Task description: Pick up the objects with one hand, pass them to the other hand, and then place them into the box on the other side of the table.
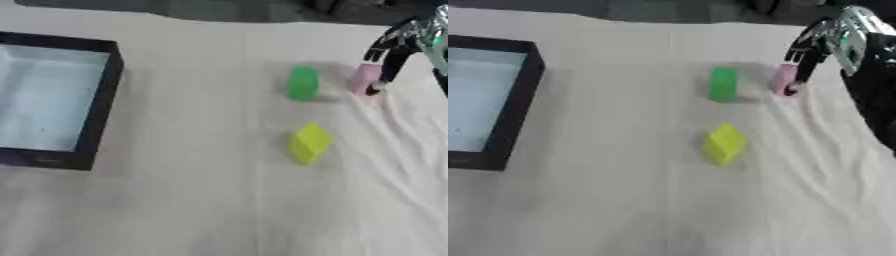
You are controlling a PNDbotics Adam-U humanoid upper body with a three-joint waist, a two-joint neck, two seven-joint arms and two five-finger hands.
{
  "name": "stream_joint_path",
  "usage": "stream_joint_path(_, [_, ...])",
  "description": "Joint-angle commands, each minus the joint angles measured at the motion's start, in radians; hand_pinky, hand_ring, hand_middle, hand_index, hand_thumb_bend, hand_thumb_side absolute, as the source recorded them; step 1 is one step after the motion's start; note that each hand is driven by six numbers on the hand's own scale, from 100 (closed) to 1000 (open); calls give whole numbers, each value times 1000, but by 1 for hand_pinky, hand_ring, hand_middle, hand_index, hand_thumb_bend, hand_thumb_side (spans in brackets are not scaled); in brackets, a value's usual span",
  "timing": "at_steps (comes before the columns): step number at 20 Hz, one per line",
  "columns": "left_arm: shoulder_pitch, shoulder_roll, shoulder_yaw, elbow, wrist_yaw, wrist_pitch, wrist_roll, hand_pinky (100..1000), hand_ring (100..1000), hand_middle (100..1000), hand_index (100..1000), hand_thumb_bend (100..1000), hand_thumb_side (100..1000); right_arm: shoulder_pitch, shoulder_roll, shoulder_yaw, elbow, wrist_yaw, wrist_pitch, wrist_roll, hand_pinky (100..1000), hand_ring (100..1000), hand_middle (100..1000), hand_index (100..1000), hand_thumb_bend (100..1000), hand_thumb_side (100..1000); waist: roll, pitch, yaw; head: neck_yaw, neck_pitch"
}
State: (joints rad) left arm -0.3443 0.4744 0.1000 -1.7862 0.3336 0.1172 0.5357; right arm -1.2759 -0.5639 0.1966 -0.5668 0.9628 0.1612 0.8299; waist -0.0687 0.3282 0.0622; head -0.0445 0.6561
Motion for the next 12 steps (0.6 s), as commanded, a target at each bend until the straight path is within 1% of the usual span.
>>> stream_joint_path(1, [-16,13,4,-26,2,1,-1,742,763,748,870,277,699,-23,-18,-19,6,22,9,-22,969,961,946,937,515,100,15,-5,1,-3,-14])
stream_joint_path(5, [-17,12,4,-28,3,1,-1,743,763,748,871,277,699,-23,-13,-30,19,31,16,-40,967,958,944,935,513,100,16,-3,2,-5,-16])
stream_joint_path(12, [-20,10,4,-29,4,2,-1,744,763,748,870,279,698,-22,-3,-42,46,37,8,-62,963,952,933,931,502,100,18,2,6,-11,-21])
